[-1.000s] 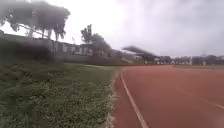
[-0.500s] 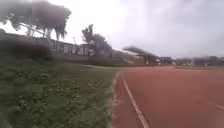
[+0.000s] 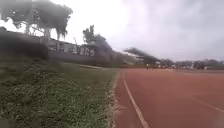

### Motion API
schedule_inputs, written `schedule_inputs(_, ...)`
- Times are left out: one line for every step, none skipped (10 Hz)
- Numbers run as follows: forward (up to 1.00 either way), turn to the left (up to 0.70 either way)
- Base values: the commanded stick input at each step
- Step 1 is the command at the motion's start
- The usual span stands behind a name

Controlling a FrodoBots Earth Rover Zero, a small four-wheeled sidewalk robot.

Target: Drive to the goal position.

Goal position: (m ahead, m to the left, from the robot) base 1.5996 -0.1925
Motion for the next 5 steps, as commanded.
schedule_inputs(0.50, -0.39)
schedule_inputs(0.50, -0.47)
schedule_inputs(0.50, -0.47)
schedule_inputs(0.50, -0.47)
schedule_inputs(0.50, -0.47)
